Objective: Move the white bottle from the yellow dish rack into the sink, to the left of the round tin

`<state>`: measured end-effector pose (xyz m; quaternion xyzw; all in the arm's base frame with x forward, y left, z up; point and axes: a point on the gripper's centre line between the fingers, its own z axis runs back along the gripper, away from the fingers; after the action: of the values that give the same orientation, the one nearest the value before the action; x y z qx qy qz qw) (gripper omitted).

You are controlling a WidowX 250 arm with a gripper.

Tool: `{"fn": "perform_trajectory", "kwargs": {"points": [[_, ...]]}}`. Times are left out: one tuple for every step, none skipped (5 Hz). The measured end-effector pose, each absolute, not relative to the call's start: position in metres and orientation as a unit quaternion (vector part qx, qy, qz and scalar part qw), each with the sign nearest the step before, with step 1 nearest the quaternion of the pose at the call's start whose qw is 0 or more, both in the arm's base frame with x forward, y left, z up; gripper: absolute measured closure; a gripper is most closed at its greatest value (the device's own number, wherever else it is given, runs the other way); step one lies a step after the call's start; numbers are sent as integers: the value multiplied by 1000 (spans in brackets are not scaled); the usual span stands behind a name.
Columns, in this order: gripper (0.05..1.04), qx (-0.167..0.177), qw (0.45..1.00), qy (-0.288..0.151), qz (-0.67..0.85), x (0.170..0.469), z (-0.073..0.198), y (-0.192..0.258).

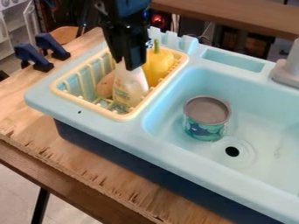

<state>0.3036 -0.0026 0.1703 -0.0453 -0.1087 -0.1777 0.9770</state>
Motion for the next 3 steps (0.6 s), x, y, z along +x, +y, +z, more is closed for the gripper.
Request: {"fn": "perform_trajectory", "kwargs": {"points": [[697,-35,979,-101,-171,303,173,0],[697,-38,981,-94,-165,300,173,3],[697,-37,979,-109,-171,293,194,-2]]}}
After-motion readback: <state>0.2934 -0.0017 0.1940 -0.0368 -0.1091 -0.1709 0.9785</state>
